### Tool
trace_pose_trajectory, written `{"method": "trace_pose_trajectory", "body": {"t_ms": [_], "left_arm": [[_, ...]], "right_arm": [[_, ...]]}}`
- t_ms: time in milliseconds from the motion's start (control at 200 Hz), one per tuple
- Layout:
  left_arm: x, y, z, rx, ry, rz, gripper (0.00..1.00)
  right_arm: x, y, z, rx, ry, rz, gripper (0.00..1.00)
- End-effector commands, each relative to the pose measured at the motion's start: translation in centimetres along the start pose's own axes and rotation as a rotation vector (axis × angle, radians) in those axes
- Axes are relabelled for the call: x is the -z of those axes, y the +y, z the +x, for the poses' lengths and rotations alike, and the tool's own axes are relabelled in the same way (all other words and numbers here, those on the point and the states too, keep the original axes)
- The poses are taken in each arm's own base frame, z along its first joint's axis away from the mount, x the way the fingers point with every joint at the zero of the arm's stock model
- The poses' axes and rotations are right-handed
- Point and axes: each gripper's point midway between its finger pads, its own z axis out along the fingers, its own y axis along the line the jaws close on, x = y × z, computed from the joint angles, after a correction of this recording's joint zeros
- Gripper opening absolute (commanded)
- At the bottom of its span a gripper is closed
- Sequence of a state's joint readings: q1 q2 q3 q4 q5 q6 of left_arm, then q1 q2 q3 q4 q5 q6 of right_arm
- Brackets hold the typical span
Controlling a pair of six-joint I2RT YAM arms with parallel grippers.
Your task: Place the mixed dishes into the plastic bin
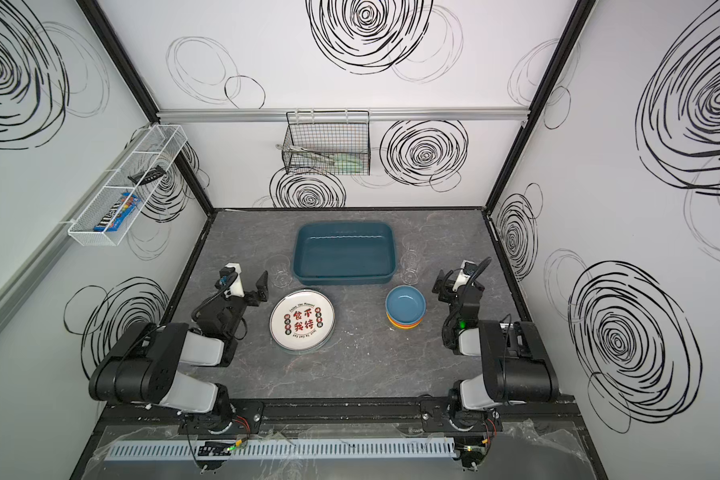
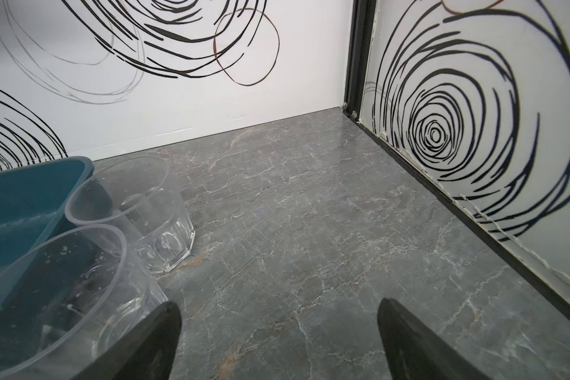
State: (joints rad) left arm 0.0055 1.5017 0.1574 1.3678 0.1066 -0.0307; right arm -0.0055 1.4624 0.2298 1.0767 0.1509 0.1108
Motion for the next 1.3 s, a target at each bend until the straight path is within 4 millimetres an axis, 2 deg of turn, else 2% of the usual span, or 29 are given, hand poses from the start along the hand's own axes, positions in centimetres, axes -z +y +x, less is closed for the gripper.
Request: {"method": "trace_pose_trajectory", "body": {"t_ms": [0,881,951,1071,1196,1296], "left_arm": [[-0.5,-0.5,-1.5,-0.035,-0.045,0.009,0.96],[-0.5,-0.5,-1.4,-0.028,-0.044,0.018,0.96],[-0.4,0.2,-1.5,-0.017,-0.048,-0.019,0.96],[0.3,2.6,-2.5,0.024,-0.067,-0.194,0.96],[-0.7,2.2,-3.2,0.002,-0.028,-0.194,0.96],[-1.4,2.8,-4.1,-0.003,0.015,-0.249,0.96]], "right_arm": [[-0.2,0.5,-1.2,-0.001,-0.041,-0.016,0.97],[-0.2,0.5,-1.3,-0.002,-0.043,-0.017,0.97],[-0.2,0.5,-1.2,0.000,-0.043,-0.016,0.97],[-0.5,1.4,-1.8,0.037,-0.018,-0.048,0.97],[-1.1,1.6,-3.4,0.043,0.019,-0.008,0.97],[-0.7,1.3,-5.1,-0.009,0.010,0.026,0.97]]}}
